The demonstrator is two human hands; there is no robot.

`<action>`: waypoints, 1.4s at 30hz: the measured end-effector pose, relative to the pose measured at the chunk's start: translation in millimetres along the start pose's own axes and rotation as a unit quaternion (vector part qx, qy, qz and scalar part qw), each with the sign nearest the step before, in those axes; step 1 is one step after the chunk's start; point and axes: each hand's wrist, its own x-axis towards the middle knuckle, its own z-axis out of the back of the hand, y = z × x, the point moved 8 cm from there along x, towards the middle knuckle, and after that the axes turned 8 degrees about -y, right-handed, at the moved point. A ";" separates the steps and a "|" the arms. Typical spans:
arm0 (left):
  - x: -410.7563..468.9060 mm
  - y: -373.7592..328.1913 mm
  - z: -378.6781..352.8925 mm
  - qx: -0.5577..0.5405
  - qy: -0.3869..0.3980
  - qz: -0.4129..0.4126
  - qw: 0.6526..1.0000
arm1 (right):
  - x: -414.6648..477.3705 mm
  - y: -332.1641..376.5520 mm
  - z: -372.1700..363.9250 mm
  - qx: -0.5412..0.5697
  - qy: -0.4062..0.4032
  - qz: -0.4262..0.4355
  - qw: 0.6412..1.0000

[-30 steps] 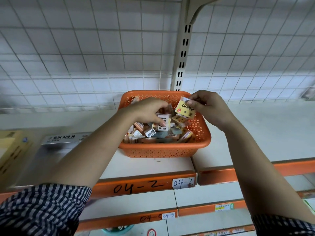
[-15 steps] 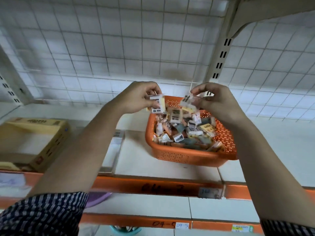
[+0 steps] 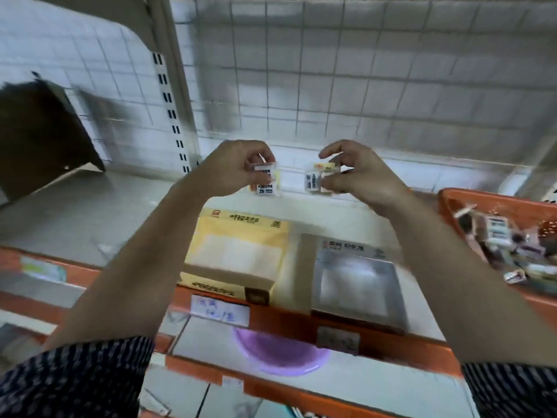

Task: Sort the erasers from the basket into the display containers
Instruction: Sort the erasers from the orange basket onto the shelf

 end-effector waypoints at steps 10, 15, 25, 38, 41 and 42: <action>-0.8 127.5 62.4 0.032 -0.027 0.045 0.998 | 52.3 -51.7 -127.8 -0.082 -0.026 -0.108 0.990; 11.4 146.5 48.4 0.009 0.003 0.045 0.999 | 59.3 -76.5 -139.1 -0.174 -0.021 -0.153 0.972; 38.5 146.5 19.5 0.055 0.164 0.048 0.984 | 62.9 -94.4 -131.0 -0.185 -0.058 -0.159 0.968; 67.8 150.6 -36.7 0.033 0.247 0.102 0.963 | 74.1 -109.5 -114.4 -0.317 -0.070 -0.129 0.937; 70.7 156.0 -55.0 0.041 0.271 0.116 0.955 | 68.3 -105.0 -98.6 -0.318 -0.083 -0.129 0.936; 71.4 157.9 -59.5 0.053 0.272 0.115 0.954 | 65.9 -103.1 -92.4 -0.316 -0.089 -0.130 0.936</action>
